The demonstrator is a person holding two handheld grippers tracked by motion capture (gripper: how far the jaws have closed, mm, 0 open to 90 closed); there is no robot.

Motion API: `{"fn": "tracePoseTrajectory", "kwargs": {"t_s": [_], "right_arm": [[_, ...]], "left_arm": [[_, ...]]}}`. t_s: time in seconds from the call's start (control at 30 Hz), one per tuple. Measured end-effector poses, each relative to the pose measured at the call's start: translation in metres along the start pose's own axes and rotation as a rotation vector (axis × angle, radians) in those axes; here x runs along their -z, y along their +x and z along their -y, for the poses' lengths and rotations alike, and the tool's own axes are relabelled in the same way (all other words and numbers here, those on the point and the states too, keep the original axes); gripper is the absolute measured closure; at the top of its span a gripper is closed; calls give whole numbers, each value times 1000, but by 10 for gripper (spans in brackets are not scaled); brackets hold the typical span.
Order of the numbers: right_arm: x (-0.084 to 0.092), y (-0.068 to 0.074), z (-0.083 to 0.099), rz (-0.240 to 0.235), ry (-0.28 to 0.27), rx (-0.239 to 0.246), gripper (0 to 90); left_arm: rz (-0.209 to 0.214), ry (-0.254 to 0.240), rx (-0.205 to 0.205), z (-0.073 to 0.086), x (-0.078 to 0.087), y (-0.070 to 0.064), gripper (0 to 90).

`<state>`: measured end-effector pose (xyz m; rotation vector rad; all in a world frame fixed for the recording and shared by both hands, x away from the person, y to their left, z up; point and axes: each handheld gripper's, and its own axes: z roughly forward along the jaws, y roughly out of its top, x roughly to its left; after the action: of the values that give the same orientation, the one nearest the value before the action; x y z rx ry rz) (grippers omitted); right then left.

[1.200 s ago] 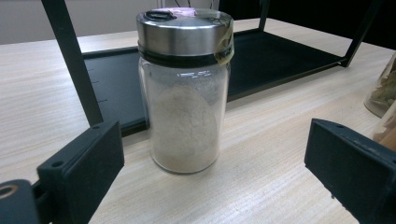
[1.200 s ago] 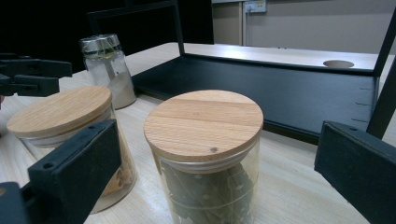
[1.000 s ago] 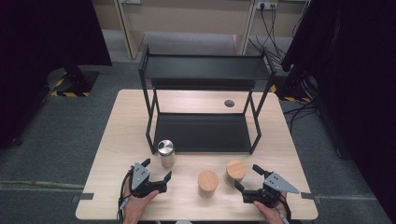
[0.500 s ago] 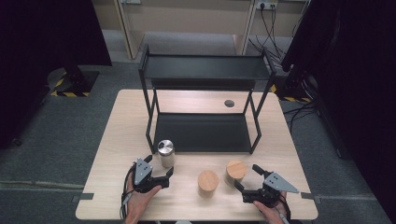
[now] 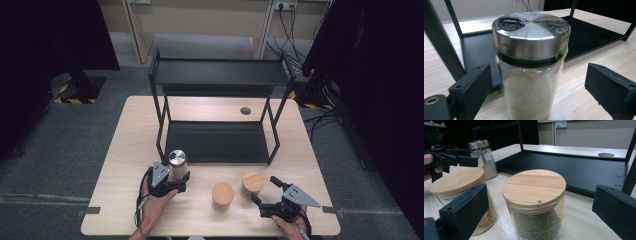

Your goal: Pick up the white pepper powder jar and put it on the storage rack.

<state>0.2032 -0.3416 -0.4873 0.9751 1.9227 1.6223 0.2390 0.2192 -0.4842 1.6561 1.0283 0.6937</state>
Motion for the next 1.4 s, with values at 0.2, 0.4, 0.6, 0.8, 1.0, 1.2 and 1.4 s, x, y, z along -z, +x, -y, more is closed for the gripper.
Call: {"fn": "tracePoseTrajectory", "kwargs": {"t_s": [0.2, 0.4, 0.6, 0.8, 1.0, 1.2, 1.4], "right_arm": [[0, 0, 0, 1, -1, -2, 9], [0, 0, 0, 0, -1, -2, 9], [0, 0, 0, -1, 0, -2, 9], [0, -1, 0, 1, -1, -4, 9], [0, 0, 0, -1, -3, -5, 9], [1, -1, 0, 0, -4, -6, 9], [0, -1, 0, 0, -4, -8, 9]], "left_arm": [[-14, 4, 1, -3, -8, 0, 129], [-29, 18, -12, -4, -16, 0, 264], [-33, 19, -13, -6, -14, 1, 309], [-27, -27, -28, -12, -7, 1, 309], [-6, -18, -25, -20, -9, 1, 310], [7, -14, -24, -26, -11, 1, 310], [21, -16, -20, -39, -13, 2, 310]]}}
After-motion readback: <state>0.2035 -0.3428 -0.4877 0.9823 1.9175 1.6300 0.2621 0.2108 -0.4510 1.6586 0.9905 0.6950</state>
